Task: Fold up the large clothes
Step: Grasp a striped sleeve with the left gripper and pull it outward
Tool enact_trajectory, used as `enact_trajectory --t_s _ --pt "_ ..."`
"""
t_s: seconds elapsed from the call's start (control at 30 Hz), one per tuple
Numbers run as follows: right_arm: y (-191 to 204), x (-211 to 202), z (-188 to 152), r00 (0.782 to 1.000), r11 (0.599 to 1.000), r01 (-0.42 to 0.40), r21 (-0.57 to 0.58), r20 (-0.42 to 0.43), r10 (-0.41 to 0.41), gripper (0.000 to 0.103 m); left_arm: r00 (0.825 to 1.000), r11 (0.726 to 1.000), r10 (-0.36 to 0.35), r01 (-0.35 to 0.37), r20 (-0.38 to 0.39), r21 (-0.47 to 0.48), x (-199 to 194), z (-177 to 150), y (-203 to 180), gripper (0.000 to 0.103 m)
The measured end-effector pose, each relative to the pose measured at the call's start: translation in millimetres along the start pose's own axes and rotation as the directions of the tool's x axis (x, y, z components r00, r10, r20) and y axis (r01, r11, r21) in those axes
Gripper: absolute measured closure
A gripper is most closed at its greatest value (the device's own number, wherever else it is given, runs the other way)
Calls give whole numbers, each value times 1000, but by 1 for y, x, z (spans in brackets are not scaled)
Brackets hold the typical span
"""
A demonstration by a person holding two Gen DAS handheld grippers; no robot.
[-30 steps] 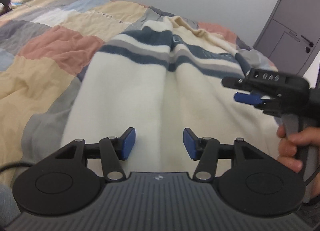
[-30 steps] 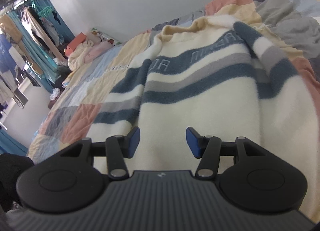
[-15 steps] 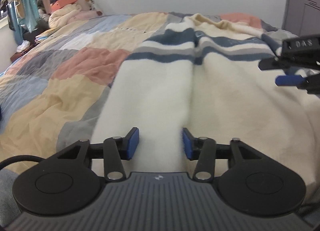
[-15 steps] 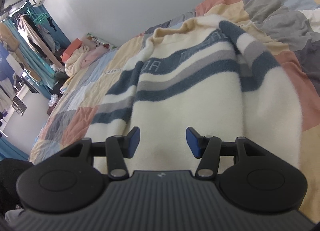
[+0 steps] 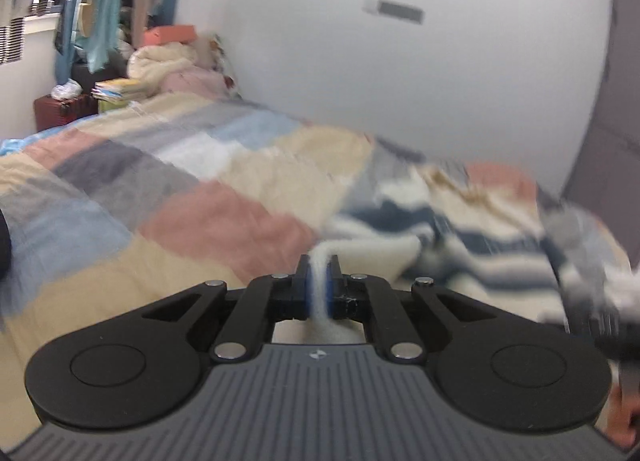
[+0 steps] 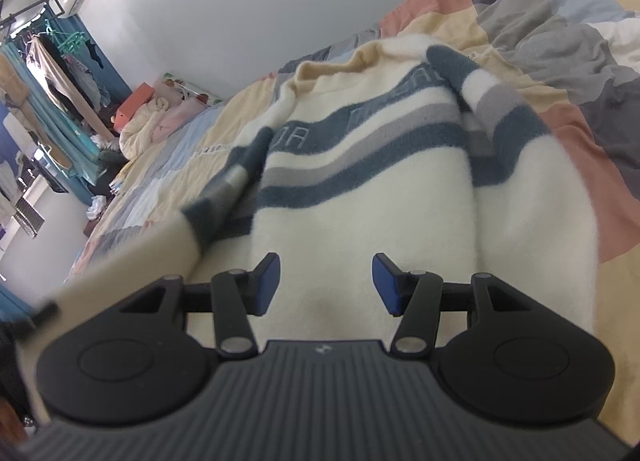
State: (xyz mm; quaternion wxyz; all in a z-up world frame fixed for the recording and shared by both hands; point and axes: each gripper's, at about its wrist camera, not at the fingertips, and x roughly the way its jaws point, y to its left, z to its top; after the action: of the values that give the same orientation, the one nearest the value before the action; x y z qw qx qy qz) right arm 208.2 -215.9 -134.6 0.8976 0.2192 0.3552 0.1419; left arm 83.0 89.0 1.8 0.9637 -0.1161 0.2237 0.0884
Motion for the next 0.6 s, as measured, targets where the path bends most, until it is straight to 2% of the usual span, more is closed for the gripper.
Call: enact_trajectory --t_s 0.1,0.33,0.47,0.6 --pt "2 4 0 1000 1000 3 -10 -9 -4 48 999 999 26 -25 37 -20 14 42 32 96" --pt "11 21 0 999 999 15 -43 -42 -16 48 977 982 187 -189 106 3 84 149 118 96" --pt "20 29 0 998 995 37 -90 -41 -41 48 958 961 275 -274 82 -20 145 198 169 95" --pt "29 41 7 998 989 57 -135 -32 -62 48 943 943 333 -332 19 -36 212 210 206 95"
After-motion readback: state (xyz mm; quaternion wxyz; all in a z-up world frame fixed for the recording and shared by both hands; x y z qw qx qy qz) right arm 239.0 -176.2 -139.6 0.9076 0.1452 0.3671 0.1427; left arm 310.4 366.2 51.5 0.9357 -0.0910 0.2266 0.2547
